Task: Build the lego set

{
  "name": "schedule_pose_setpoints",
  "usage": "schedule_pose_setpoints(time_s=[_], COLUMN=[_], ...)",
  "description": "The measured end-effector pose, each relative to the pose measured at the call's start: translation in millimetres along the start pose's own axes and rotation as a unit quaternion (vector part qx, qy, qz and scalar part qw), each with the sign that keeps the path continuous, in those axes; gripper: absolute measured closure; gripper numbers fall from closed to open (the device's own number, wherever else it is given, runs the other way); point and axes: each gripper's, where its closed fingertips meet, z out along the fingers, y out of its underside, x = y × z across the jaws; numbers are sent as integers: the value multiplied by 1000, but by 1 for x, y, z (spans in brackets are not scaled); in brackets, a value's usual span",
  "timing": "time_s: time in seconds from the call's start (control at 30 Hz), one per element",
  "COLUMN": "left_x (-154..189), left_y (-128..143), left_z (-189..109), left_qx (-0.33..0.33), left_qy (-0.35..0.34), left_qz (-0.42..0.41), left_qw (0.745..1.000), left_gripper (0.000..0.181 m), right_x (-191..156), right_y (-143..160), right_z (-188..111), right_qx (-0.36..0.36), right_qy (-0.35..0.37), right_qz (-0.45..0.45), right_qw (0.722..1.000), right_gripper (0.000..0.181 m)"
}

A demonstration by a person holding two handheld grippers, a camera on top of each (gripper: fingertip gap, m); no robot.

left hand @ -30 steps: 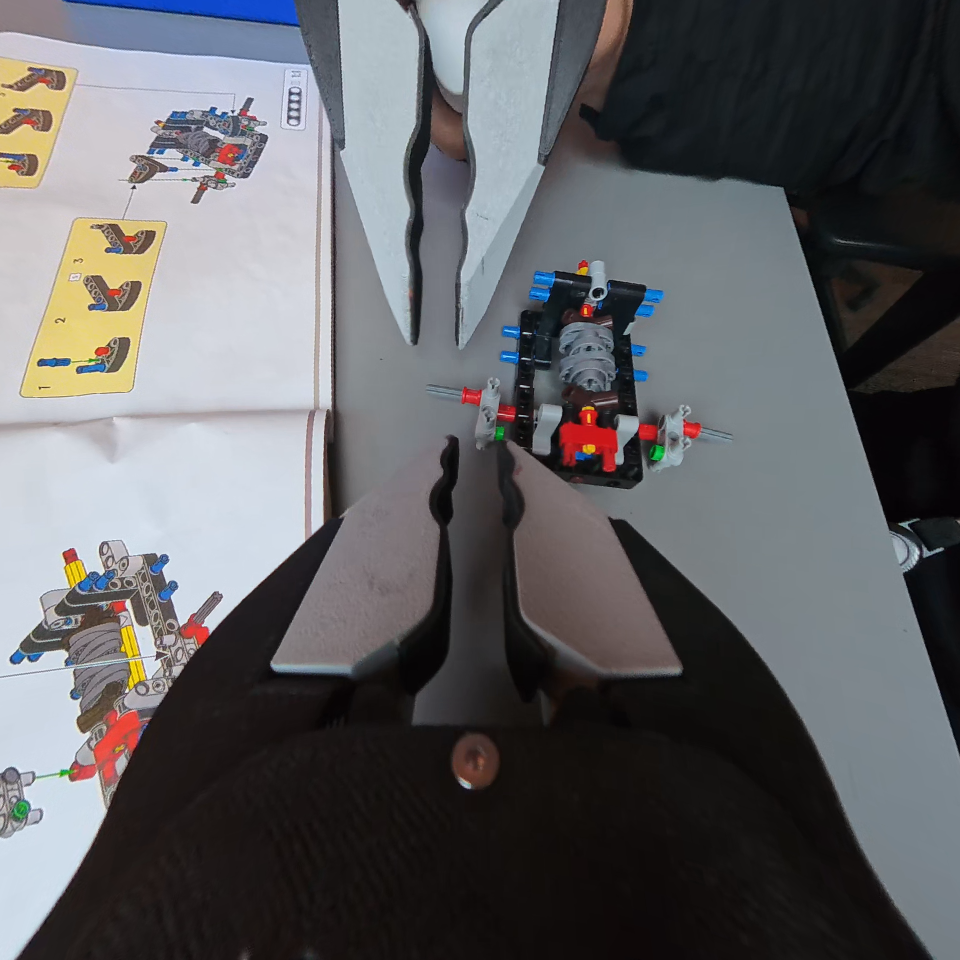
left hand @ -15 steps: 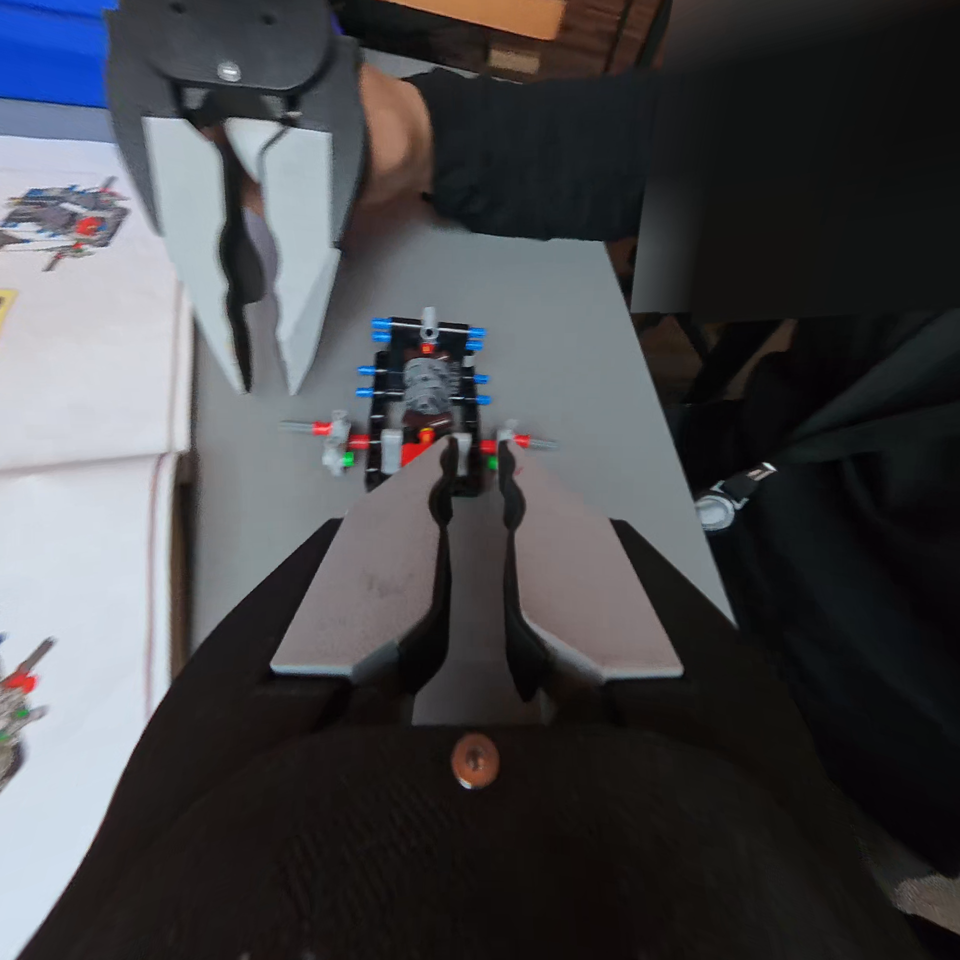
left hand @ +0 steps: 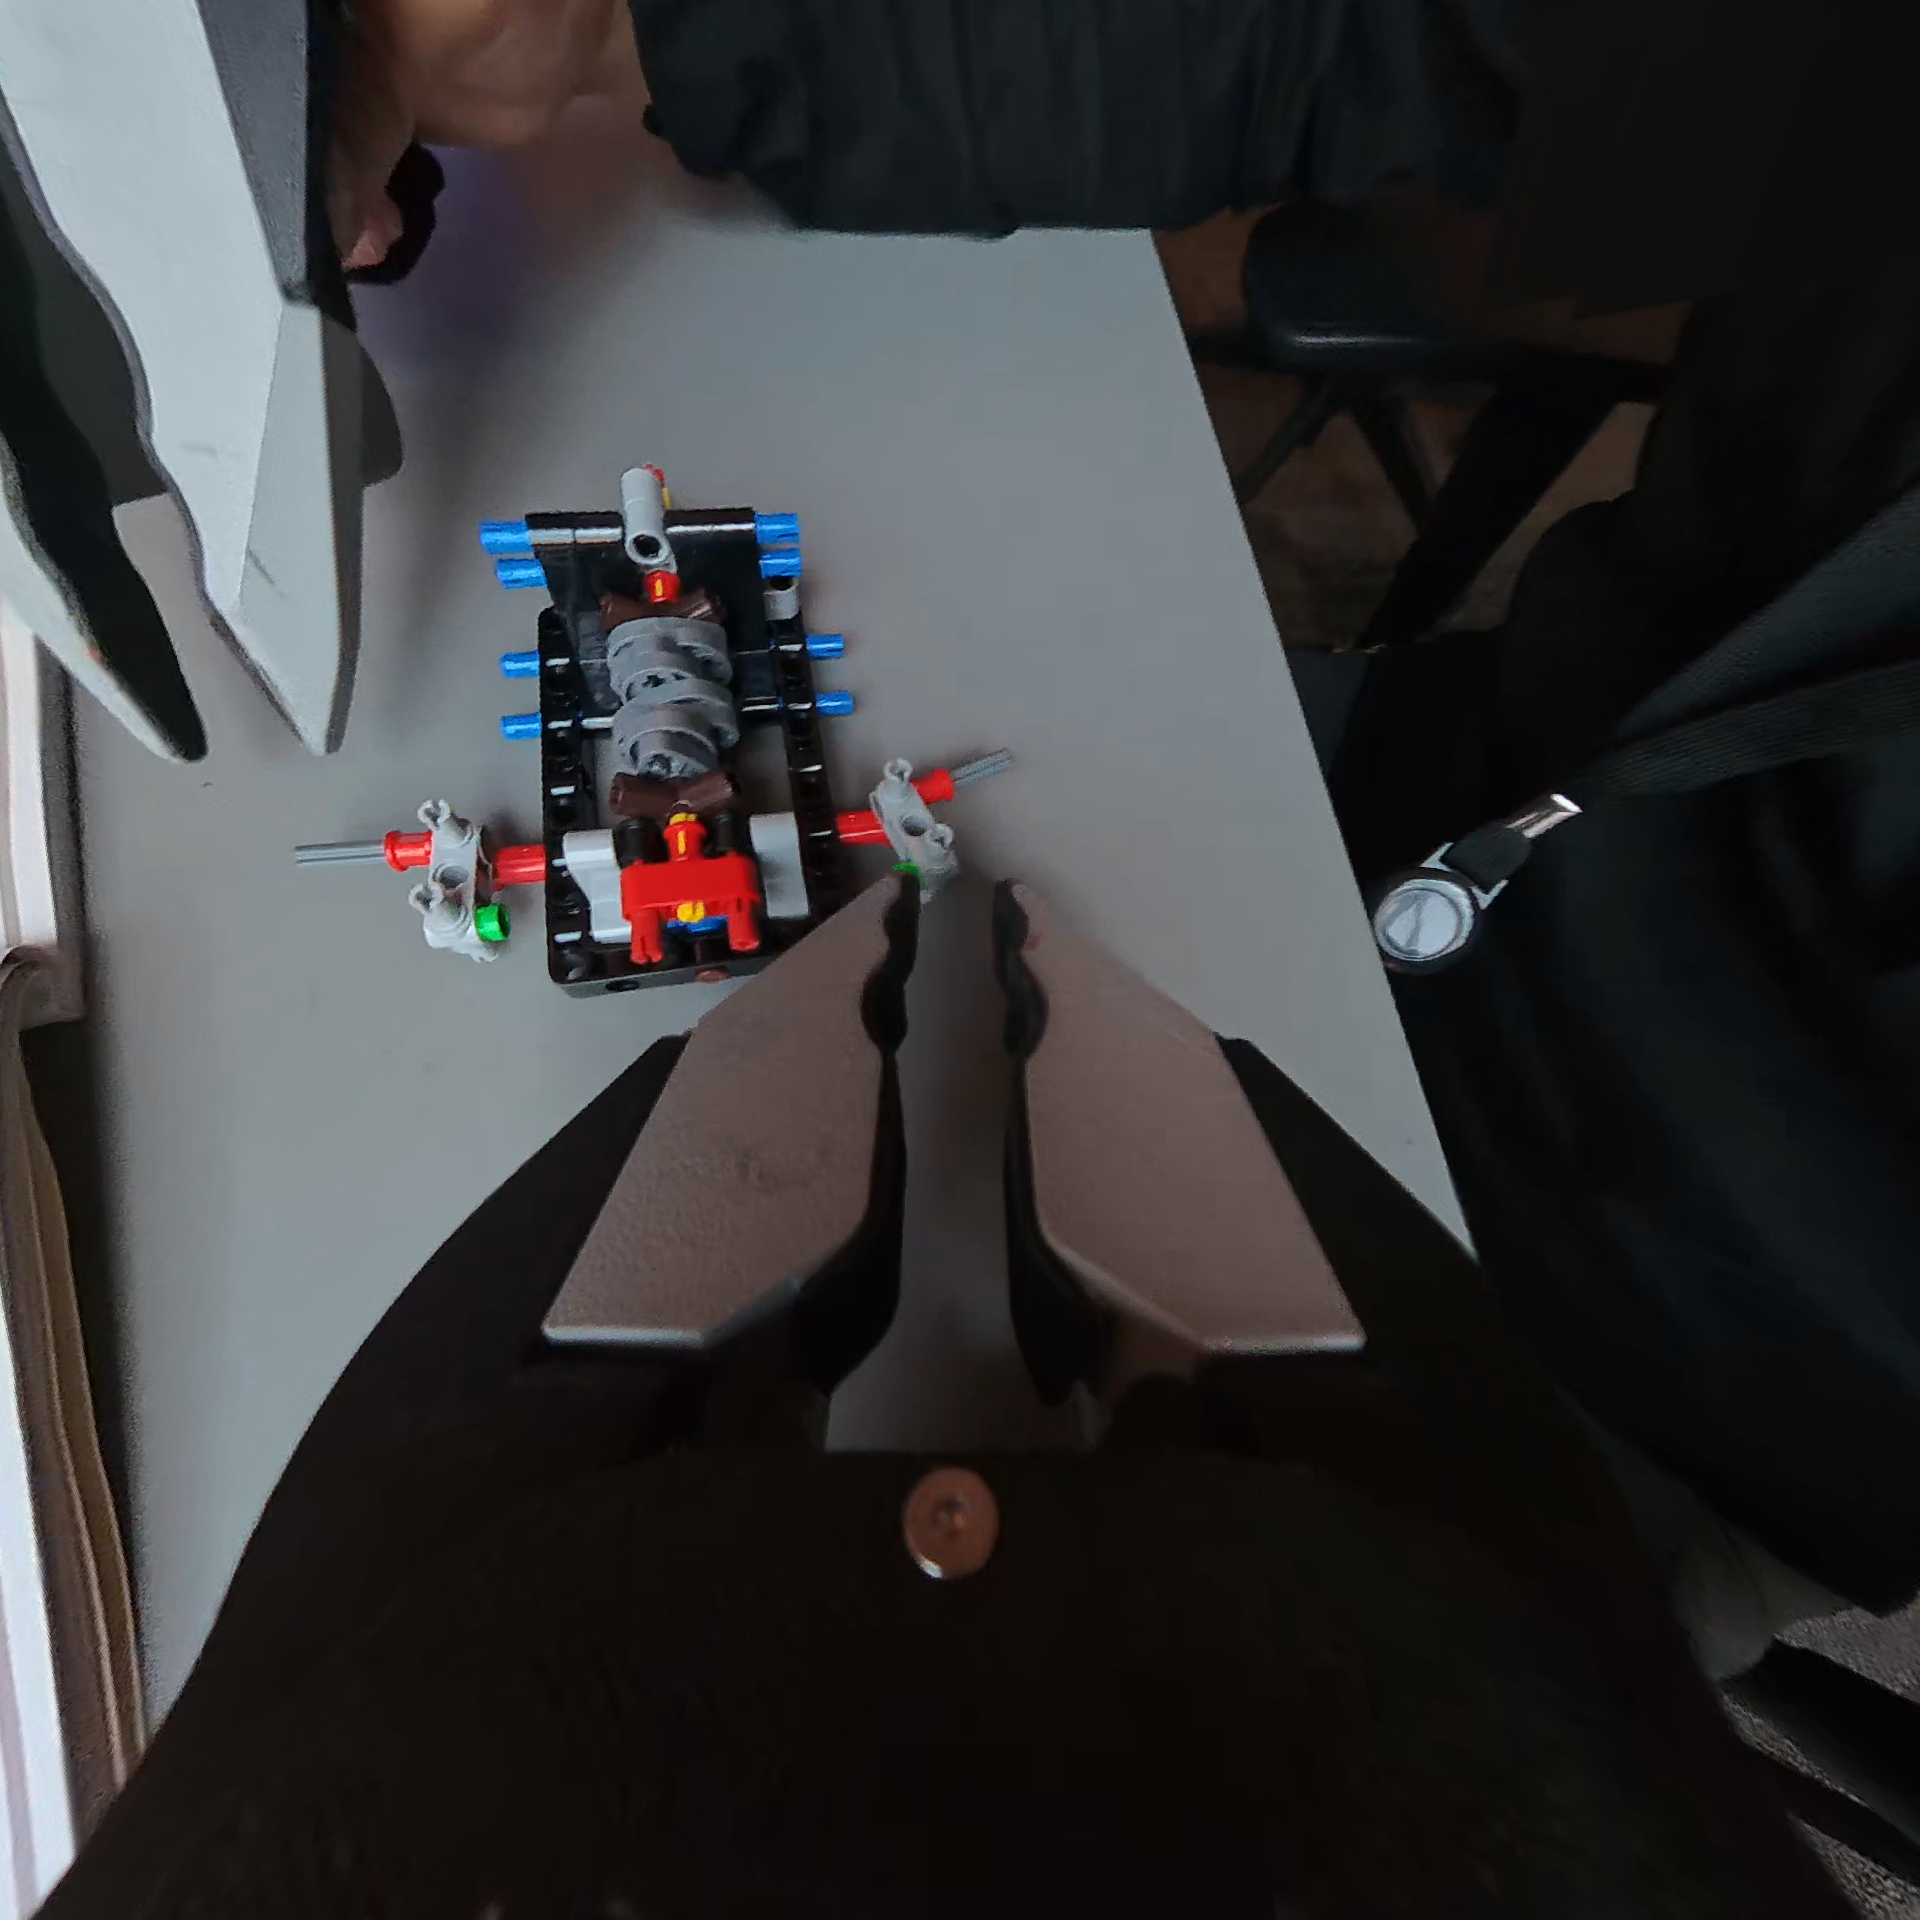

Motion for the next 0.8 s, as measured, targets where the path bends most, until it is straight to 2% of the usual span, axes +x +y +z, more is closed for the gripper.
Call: schedule_pose_setpoints(time_s=[0.3, 0.4, 0.57, 0.63, 0.8], left_x=[-15, -17, -7, -6, -12], left_y=[1, 0, -12, -13, -5], left_z=[-6, -7, -9, -7, 0], left_qx=[12, -1, -2, -11, -43], left_qy=[-25, -35, -20, -34, -77], left_qz=[-27, -59, -85, -85, -64], left_qw=[999, 998, 996, 996, 994], left_gripper=[166, 171, 157, 150, 153], right_x=[1, 1, 3, 3, 3], right_y=[0, 2, 3, 3, 3], right_z=[0, 0, 1, 0, 1], right_qx=[2, -2, -5, -3, -5], right_qy=[0, 3, 5, 6, 7], right_qz=[1, -1, 0, 0, -1], right_qw=[1000, 1000, 1000, 1000, 1000], right_gripper=[166, 166, 166, 166, 166])
